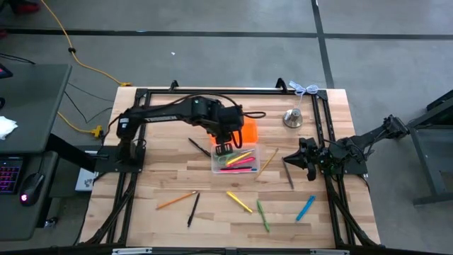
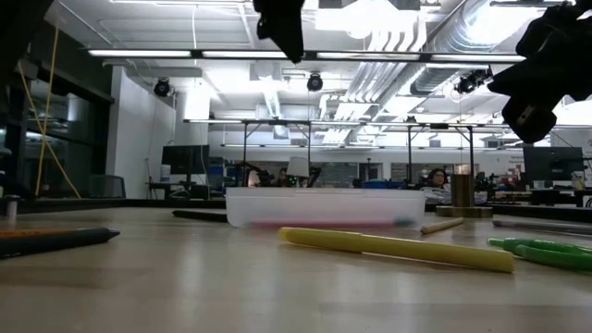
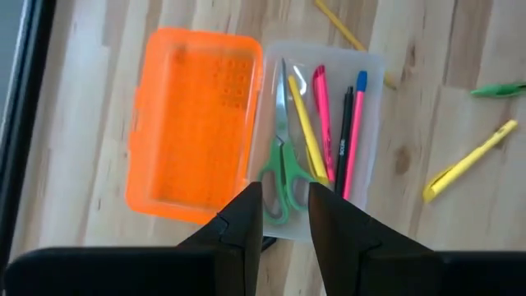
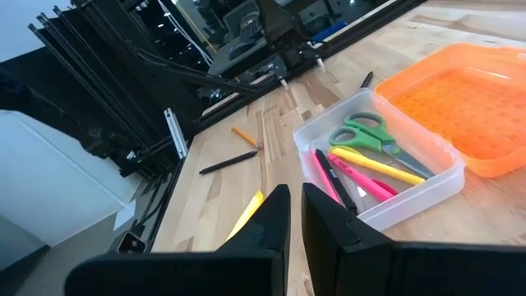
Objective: Pick & place school supplies into a supply box
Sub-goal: Put the gray pen into the container
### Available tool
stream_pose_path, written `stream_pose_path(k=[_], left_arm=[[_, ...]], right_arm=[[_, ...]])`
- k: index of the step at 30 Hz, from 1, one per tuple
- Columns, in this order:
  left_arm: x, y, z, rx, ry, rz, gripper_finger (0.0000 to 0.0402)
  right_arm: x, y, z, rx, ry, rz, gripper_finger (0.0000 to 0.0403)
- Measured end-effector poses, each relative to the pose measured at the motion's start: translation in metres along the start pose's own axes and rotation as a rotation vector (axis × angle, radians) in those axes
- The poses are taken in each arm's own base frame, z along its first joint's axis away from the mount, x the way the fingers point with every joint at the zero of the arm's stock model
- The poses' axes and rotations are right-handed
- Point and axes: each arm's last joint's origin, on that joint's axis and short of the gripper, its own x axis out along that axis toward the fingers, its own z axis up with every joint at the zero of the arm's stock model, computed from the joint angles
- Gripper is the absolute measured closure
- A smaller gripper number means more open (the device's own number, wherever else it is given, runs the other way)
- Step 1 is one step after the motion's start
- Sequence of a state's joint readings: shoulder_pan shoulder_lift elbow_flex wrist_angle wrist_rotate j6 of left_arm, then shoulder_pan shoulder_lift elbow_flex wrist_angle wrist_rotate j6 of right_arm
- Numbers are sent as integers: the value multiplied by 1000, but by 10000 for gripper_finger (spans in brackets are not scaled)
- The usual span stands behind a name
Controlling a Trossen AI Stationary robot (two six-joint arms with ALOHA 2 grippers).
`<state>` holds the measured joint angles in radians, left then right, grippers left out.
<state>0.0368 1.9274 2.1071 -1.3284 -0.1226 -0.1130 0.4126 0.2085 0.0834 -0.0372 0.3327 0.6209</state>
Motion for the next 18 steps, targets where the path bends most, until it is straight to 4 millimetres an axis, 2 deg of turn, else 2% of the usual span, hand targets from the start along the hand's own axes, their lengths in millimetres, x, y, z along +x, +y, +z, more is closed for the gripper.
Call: stream_pose_path(k=[6, 12, 14, 18], left_arm=[[-18, 0, -2, 6, -57, -4, 273], [-7, -14, -9, 37, -84, -3, 273], [-2, -15, -18, 32, -56, -5, 273], [1, -19, -34, -22, -112, -25, 273]], right_arm=[[0, 0, 0, -1, 9, 6, 391], [0, 0, -1, -1, 9, 5, 391], [0, 0, -1, -2, 11, 4, 391], [0, 0, -1, -6, 18, -2, 391]])
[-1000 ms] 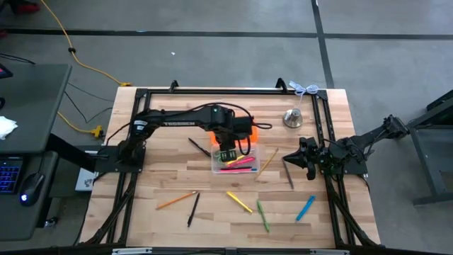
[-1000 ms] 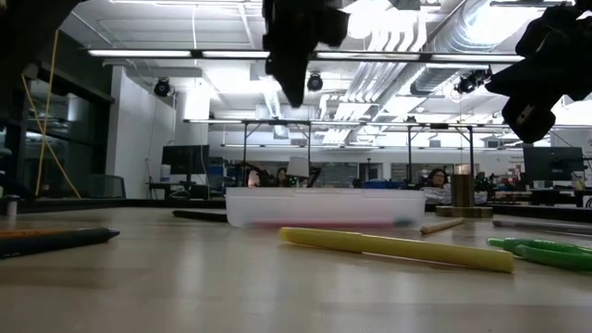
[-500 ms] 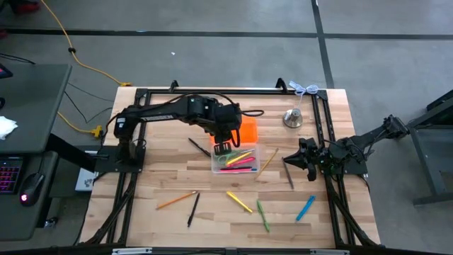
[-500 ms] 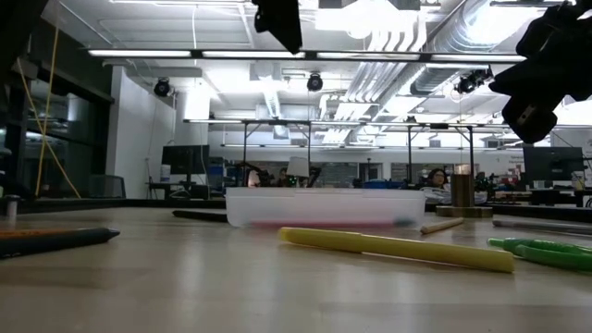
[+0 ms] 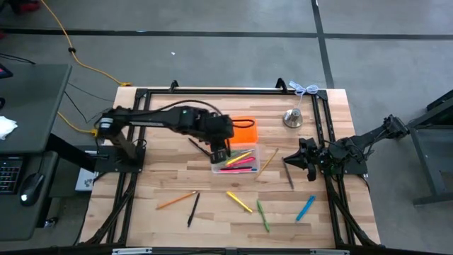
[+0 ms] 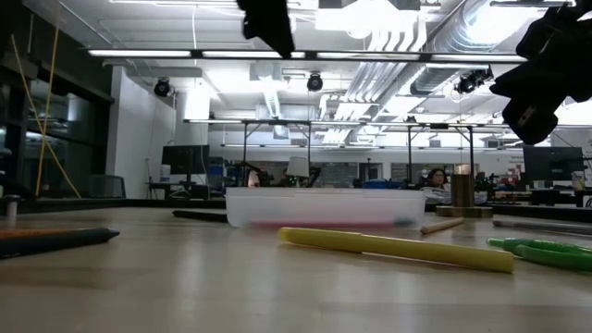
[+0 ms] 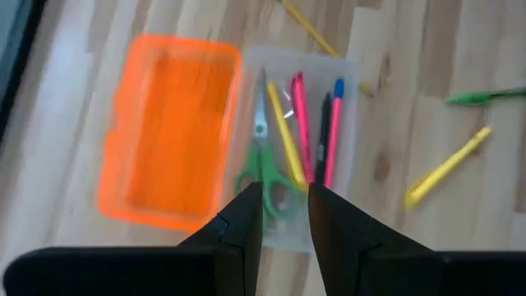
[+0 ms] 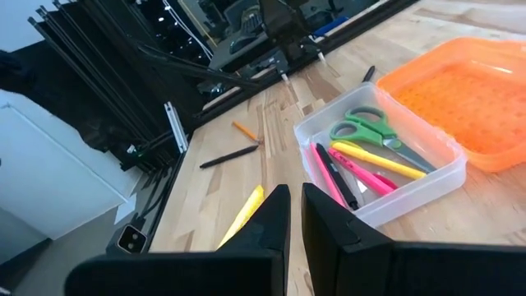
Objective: Pick & place school supplies into a supply box
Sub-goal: Put the gray pen into the container
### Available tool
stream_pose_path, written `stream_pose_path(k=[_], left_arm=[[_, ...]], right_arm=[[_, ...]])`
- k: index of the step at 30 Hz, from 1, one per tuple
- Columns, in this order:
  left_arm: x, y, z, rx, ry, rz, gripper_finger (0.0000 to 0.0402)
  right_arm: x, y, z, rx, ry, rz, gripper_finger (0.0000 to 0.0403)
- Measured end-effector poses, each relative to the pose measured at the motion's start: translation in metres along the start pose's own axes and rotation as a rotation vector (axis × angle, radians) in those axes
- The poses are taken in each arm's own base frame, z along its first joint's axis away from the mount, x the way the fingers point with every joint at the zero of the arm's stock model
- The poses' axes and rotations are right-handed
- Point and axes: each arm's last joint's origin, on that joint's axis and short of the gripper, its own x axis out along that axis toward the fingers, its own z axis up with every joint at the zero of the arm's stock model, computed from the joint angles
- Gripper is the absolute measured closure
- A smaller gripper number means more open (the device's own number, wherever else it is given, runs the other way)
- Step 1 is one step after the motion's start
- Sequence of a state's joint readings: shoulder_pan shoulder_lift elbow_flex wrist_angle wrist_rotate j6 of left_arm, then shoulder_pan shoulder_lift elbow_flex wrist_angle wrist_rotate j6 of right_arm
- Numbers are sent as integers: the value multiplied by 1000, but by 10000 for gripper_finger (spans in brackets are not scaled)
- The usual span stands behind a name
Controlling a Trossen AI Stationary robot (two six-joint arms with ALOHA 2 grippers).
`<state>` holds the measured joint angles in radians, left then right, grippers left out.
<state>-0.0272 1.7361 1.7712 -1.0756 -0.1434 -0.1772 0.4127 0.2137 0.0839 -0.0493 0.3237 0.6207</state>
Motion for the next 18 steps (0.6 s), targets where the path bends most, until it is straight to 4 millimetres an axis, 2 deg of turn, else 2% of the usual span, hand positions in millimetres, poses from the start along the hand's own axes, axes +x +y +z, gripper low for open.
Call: stream_pose_path(k=[11, 18], left_arm=[[-14, -4, -70, -137, -275, -105, 273], [-12, 2, -115, -177, -396, -159, 273]], right_arm=[[1, 0, -2, 0, 29, 1, 391], [1, -1, -2, -1, 29, -3, 391]])
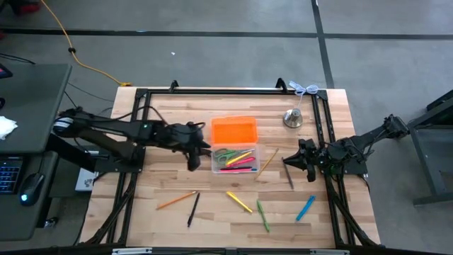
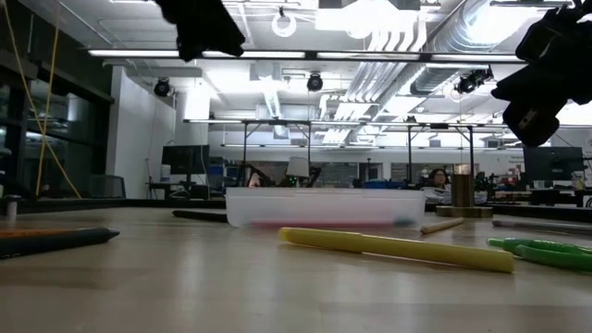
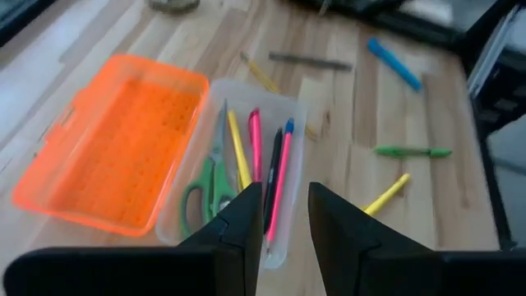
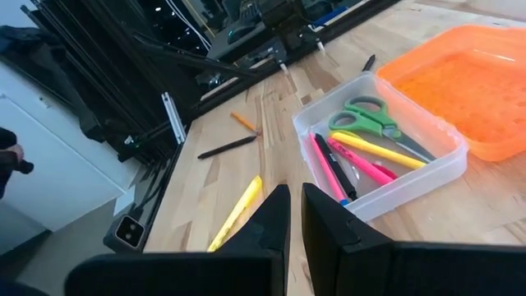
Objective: Pick & place school supplies into a supply box
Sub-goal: Put the gray pen into the container
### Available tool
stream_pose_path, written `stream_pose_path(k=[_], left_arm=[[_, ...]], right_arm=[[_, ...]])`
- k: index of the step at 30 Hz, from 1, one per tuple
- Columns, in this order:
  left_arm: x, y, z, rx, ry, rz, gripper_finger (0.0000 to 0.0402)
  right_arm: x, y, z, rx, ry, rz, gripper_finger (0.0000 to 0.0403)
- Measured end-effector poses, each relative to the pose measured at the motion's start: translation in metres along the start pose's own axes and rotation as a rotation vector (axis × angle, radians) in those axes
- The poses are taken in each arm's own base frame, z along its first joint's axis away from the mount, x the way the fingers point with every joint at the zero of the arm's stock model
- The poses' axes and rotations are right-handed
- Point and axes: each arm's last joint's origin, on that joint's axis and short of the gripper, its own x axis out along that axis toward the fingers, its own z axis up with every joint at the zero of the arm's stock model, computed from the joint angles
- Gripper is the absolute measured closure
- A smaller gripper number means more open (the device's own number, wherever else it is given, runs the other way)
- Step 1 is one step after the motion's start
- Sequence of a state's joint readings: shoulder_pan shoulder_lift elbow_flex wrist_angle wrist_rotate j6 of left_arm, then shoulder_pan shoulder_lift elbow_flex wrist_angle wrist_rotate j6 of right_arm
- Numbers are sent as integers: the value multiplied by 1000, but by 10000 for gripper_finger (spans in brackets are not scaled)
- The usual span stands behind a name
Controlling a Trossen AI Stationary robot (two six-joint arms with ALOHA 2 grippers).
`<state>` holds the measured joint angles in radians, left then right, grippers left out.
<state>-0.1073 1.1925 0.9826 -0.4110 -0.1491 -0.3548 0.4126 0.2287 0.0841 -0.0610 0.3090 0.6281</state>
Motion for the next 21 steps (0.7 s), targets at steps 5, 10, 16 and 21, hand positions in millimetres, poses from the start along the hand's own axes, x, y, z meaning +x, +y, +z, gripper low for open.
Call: stream_pose_path(k=[5, 10, 16, 21], left_arm=[[-9, 9, -27, -20, -79, -38, 273], [-18, 21, -52, -34, -121, -51, 273], [-29, 31, -75, -52, -215, -86, 273], [-35, 39, -93, -63, -282, -112, 273]], right_arm=[[0, 0, 0, 50, 3, -1, 391], [1, -1, -2, 107, 25, -15, 391], [3, -3, -7, 164, 81, -28, 391], [5, -4, -10, 228, 109, -55, 391]])
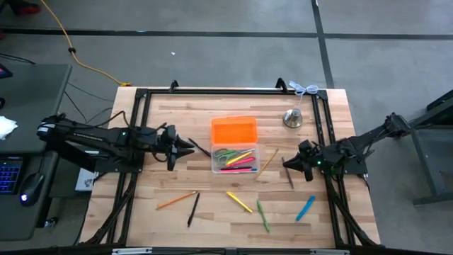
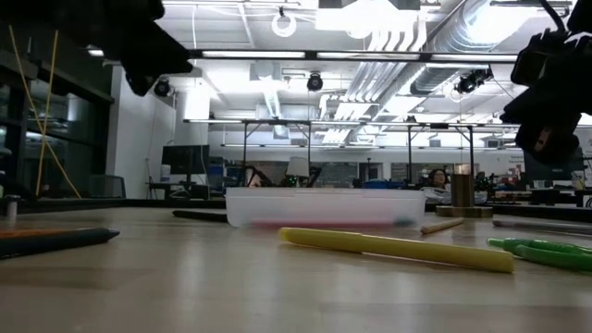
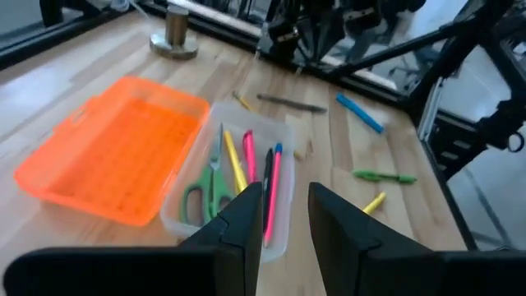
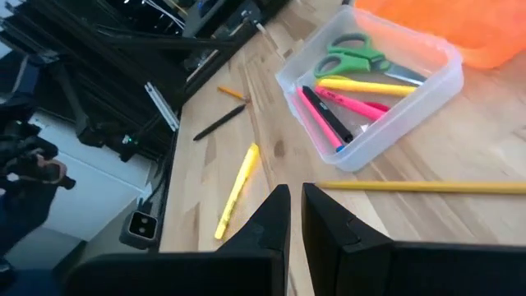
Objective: Pick & place school supplies into a supply box
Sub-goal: Put the gray pen into the container
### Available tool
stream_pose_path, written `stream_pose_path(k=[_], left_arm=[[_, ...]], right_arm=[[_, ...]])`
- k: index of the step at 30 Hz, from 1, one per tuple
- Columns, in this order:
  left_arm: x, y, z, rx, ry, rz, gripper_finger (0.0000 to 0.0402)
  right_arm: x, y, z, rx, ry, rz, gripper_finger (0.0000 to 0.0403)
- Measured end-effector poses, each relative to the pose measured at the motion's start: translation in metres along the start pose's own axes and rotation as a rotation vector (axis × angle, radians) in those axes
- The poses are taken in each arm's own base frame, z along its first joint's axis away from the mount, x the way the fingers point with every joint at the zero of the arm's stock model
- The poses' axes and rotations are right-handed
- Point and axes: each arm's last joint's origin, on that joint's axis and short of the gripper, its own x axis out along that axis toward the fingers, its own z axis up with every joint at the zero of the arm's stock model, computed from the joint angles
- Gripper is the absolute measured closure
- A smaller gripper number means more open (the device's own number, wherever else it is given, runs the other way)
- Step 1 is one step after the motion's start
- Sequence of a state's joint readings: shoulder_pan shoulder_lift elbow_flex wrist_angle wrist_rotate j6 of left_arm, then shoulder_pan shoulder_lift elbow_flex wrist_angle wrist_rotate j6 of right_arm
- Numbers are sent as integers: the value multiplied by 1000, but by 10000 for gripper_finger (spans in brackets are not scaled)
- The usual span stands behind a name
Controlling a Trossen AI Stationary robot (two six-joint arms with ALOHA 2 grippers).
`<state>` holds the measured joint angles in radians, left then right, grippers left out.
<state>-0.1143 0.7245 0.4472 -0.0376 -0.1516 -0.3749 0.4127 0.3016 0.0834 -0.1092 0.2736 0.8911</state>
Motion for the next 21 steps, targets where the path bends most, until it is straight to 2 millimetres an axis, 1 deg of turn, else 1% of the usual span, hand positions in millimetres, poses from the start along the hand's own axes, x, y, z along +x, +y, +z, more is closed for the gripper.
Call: stream_pose_path(k=[4, 6, 11, 16, 21], left_arm=[[-7, 3, -12, -8, -22, -21, 273], [-10, 4, -20, -4, -34, -30, 273], [-14, 2, -36, -10, -67, -35, 273], [-17, -2, -48, -2, -99, -47, 273], [-19, -5, -59, 11, -105, -47, 273]], right_arm=[[1, 0, 0, 17, 20, -25, 391], [-1, 4, 3, 10, 42, -53, 391], [-9, 20, 19, -21, 135, -155, 391], [-16, 37, 33, 17, 257, -257, 391], [-14, 52, 43, 80, 337, -350, 391]])
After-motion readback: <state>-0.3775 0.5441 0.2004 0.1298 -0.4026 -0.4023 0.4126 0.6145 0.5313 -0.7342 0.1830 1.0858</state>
